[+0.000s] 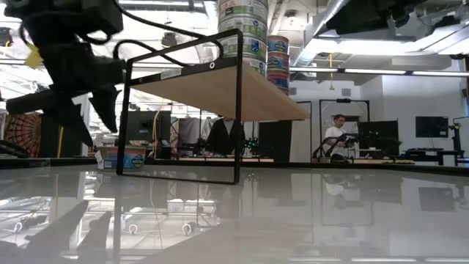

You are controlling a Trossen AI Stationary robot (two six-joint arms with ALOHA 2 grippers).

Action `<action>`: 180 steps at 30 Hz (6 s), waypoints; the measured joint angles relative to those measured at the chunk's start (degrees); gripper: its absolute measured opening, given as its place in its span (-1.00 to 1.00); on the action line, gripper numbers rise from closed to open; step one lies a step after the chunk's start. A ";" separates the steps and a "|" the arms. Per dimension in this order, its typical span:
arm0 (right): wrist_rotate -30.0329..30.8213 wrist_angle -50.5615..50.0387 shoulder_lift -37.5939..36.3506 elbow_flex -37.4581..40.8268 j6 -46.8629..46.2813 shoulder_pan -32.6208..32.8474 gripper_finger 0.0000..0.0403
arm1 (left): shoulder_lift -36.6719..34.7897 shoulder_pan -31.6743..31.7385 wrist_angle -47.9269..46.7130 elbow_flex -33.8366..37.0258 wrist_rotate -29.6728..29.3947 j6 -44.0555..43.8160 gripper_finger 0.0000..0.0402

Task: Stack canned seafood by type on shelf
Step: Stack the blue tuna can on top of the other blue tuna can

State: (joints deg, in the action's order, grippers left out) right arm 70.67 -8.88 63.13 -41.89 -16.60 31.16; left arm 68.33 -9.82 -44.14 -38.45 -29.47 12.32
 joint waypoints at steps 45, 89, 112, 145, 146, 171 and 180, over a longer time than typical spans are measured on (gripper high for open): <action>-0.38 2.20 0.00 0.00 1.59 -0.02 0.26 | -0.77 -17.05 -3.93 0.51 -15.24 7.34 0.16; -0.43 2.54 -0.02 -0.02 1.62 -0.02 0.26 | 15.51 -10.81 -4.62 -3.15 7.79 -3.83 -0.99; -3.44 4.28 -0.02 -0.02 2.10 -0.07 0.26 | 12.67 -14.20 -19.97 -21.17 7.00 -12.29 -0.20; -3.69 4.62 -0.02 -0.02 2.08 0.85 0.26 | 12.71 -1.64 -13.26 -11.84 12.39 7.58 0.44; -3.71 4.62 -0.02 -0.02 2.08 0.85 0.26 | 12.67 -2.00 -13.17 -11.85 12.62 7.56 0.43; -4.95 12.13 3.91 -2.22 17.46 6.18 0.26 | 5.65 -7.88 -13.66 -23.73 29.65 -6.11 -0.12; -4.85 12.05 9.70 -8.02 24.86 6.57 0.26 | -2.22 -7.79 4.51 -31.06 28.05 -9.94 -0.09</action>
State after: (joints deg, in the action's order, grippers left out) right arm 65.82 3.18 72.83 -49.91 8.26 37.73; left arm 66.10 -17.61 -39.63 -69.51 -1.41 2.38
